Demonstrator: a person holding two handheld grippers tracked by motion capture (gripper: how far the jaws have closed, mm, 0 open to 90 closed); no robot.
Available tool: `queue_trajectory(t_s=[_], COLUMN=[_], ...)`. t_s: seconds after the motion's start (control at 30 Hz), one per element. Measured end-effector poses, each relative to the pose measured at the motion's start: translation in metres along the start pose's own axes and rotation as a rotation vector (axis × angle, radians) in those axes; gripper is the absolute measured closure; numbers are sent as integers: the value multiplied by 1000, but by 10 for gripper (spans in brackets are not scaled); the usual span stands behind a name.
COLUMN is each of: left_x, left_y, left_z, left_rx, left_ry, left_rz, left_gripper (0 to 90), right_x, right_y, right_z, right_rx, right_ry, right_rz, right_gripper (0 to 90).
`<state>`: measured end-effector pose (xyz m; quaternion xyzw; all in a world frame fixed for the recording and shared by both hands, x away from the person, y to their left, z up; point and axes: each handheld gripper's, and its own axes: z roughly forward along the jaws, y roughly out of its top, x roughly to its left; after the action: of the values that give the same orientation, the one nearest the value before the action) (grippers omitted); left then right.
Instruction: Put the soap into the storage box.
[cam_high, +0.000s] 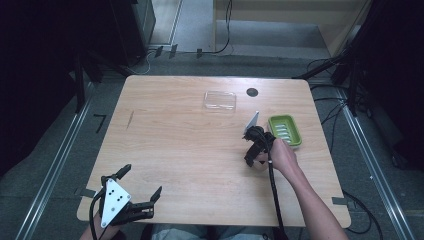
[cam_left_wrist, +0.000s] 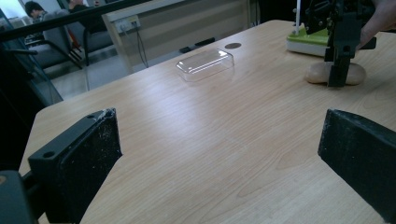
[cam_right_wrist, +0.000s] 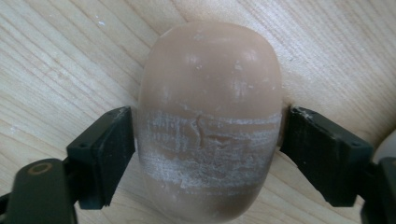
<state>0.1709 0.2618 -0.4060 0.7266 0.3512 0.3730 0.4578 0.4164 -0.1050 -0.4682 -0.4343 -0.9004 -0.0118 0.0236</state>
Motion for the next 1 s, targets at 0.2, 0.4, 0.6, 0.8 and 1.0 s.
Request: queue_trajectory(t_s=[0.2, 0.4, 0.6, 0.8, 1.0], left_x=[0, 0, 0, -1, -1], left_y=[0, 0, 0, 0, 0], left_z=[-1, -1, -1, -1, -1], left_rx=[-4, -6, -7, -8, -7], left_ry=[2, 4, 5, 5, 4], left_rz=[-1, -1, 0, 2, 4], left_gripper=[0, 0, 0, 0, 0], right_x=[2, 3, 3, 5, 5], right_y=[1, 0, -1, -2, -2], right_z=[-1, -2, -2, -2, -3], right_rx=[4, 5, -3, -5, 13], right_ry=[-27, -31, -42, -50, -46], right_rz=[4, -5, -10, -8, -21], right_gripper=[233, 289, 330, 334, 334])
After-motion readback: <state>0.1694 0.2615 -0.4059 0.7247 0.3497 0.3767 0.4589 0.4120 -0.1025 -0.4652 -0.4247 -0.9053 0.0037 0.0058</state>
